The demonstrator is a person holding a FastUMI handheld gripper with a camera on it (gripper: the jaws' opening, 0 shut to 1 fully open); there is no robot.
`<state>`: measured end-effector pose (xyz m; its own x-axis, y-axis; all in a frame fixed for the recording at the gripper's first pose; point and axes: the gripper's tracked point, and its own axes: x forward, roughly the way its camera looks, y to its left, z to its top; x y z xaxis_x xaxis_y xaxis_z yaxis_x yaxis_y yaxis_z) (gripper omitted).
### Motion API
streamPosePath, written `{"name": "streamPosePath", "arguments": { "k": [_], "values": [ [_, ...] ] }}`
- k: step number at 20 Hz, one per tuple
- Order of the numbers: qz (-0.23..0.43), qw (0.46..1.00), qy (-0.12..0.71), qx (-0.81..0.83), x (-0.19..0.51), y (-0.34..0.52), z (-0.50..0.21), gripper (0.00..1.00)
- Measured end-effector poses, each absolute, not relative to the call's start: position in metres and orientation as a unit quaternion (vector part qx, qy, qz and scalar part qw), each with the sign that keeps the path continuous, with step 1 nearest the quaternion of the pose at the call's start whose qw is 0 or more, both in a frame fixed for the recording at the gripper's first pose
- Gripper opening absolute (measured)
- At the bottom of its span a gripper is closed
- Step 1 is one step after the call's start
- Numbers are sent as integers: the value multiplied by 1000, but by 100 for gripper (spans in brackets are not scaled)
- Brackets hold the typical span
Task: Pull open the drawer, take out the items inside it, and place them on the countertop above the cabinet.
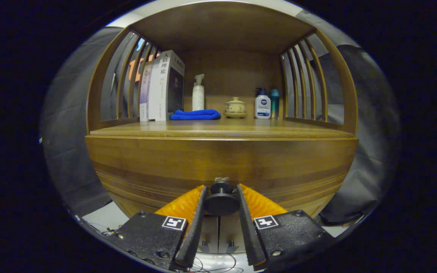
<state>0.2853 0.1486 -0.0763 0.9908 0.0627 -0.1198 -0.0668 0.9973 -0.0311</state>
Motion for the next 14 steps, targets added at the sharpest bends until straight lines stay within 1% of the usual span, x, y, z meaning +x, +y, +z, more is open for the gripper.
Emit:
{"name": "streamPosePath", "arguments": {
  "k": [2, 4, 14],
  "values": [
    [27, 998, 56, -21, 287, 147, -77, 51],
    [25, 998, 50, -12, 287, 148, -76, 47],
    [26, 997, 68, -18, 285, 147, -77, 39]
  ]
}}
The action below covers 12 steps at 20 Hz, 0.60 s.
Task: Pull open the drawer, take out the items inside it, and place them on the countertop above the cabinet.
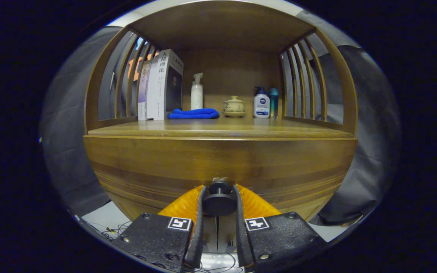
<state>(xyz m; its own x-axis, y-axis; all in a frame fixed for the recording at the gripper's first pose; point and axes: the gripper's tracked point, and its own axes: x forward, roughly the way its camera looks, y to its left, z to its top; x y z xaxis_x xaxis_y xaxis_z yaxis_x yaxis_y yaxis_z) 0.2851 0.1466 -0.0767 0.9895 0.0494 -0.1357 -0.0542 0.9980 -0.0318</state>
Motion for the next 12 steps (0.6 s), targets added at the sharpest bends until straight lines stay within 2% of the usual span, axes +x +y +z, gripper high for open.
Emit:
{"name": "streamPosePath", "arguments": {
  "k": [12],
  "values": [
    [36, 996, 72, -23, 245, 147, -83, 37]
  ]
}}
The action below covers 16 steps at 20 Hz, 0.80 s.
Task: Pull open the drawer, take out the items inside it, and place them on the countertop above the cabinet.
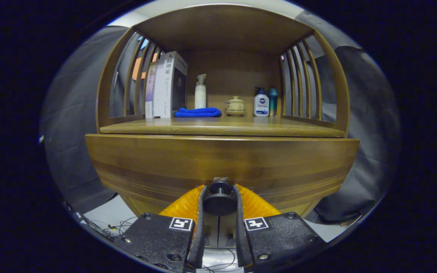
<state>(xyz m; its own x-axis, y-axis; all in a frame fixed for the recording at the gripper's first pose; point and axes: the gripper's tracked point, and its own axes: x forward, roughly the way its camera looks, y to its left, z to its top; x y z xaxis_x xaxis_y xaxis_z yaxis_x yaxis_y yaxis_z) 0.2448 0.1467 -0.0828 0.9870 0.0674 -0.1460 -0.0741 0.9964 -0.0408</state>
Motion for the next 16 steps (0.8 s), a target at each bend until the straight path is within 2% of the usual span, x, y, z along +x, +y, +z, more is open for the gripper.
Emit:
{"name": "streamPosePath", "arguments": {
  "k": [16],
  "values": [
    [48, 996, 80, -10, 157, 141, -94, 36]
  ]
}}
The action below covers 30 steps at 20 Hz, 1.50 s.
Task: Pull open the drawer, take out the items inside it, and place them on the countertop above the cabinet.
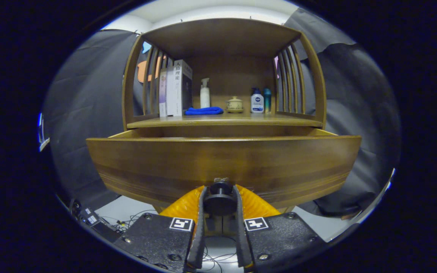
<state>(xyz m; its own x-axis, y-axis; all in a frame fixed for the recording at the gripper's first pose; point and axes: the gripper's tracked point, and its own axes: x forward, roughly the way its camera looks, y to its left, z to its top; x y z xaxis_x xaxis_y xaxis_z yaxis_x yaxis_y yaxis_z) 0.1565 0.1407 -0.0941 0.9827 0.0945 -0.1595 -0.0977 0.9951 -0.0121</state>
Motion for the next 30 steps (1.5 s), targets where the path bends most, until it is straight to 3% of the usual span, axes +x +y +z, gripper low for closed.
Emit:
{"name": "streamPosePath", "arguments": {
  "k": [25, 28, 30],
  "values": [
    [64, 995, 78, -25, 103, 139, -113, 37],
    [61, 995, 74, -36, 102, 132, -109, 49],
    [52, 996, 57, -46, 97, 122, -97, 66]
  ]
}}
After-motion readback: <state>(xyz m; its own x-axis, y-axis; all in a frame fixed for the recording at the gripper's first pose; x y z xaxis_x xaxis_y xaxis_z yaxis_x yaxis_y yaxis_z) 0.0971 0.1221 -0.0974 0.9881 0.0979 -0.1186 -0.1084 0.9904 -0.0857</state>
